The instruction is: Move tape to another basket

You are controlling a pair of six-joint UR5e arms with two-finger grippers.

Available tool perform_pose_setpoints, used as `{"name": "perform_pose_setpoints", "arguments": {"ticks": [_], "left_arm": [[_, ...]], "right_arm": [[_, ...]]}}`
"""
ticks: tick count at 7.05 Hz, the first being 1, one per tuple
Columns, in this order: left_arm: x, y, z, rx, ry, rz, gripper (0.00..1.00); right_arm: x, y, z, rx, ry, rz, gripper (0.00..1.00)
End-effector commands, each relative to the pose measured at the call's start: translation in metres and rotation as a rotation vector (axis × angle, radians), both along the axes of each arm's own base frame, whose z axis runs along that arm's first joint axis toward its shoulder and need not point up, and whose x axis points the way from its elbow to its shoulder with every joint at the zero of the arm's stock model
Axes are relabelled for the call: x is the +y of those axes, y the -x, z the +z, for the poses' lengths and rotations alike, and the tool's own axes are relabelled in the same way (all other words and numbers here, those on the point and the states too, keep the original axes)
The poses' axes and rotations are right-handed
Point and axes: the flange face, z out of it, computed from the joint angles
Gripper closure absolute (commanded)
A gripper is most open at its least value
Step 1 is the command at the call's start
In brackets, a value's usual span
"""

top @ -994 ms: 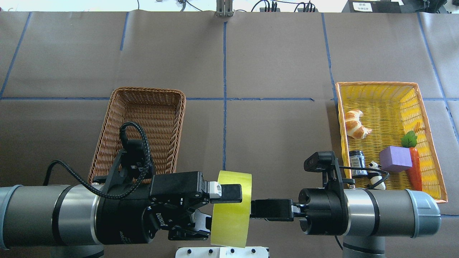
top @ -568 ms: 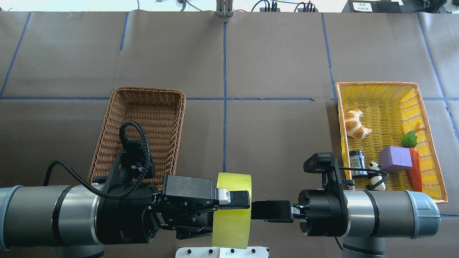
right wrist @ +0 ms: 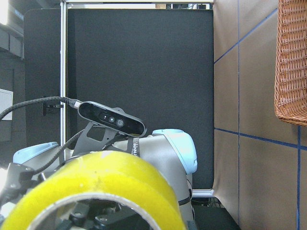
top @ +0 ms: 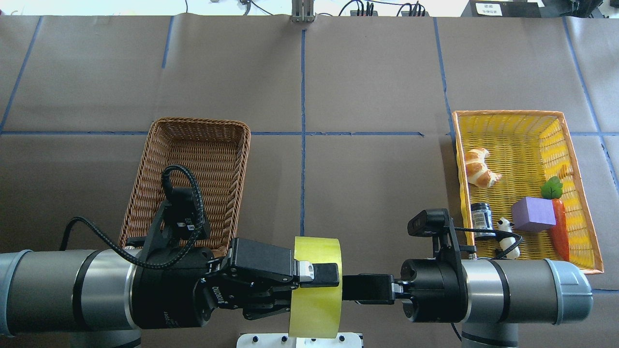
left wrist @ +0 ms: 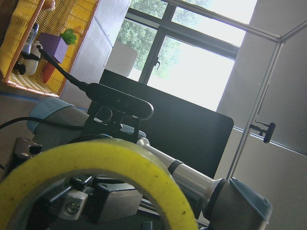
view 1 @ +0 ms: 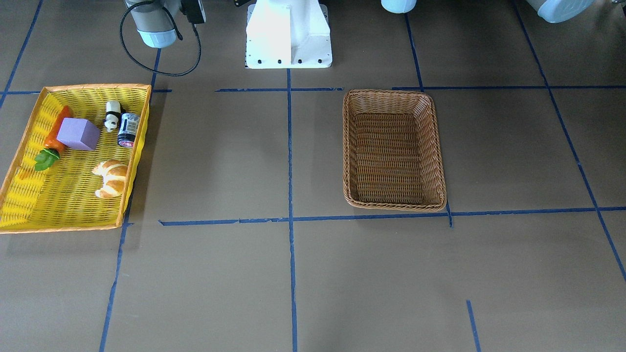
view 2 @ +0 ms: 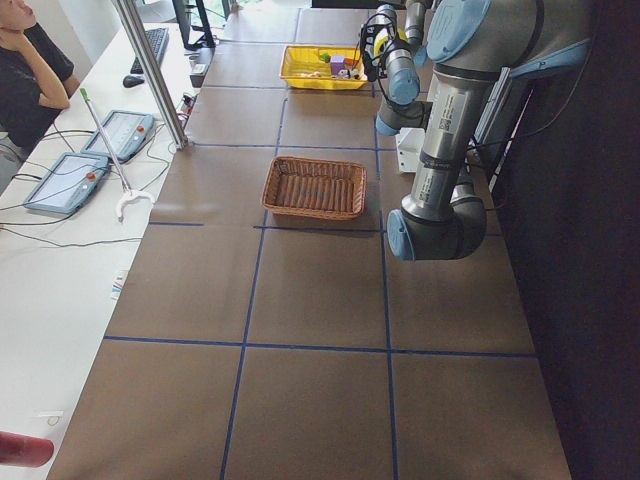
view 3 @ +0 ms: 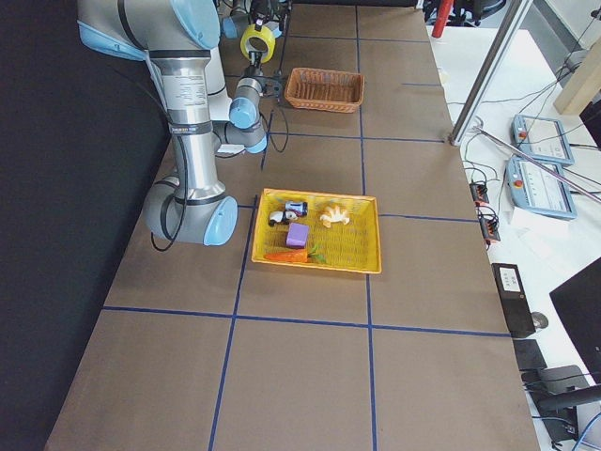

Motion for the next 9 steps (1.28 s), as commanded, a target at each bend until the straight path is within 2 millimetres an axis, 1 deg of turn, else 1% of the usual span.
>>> {"name": "perform_pose_setpoints", "arguments": {"ticks": [1,3,5,7,9], "left_arm": [[-0.001,0.000,0.000,-0.002,0.002,-0.005,0.96],[0.000,0.000,0.001,-0.002,0.001,-0.006,0.96],[-0.001,0.004,-0.001,0.005,-0.002,-0.009,0.99],[-0.003,0.008,0.000,0.010,-0.004,-0.014,0.99],[-0.010,0.016,0.001,0.016,-0.009,-0.036,0.99]], "right_arm": [[0.000,0.000,-0.004,-0.012,-0.002,0.006,0.00],[0.001,0.001,-0.005,-0.013,-0.009,0.010,0.00],[-0.002,-0.001,-0.003,-0.009,-0.011,0.016,0.00],[-0.003,-0.005,0.004,0.004,-0.009,0.021,0.00],[-0.003,-0.011,0.014,0.011,-0.008,0.024,0.00]]}}
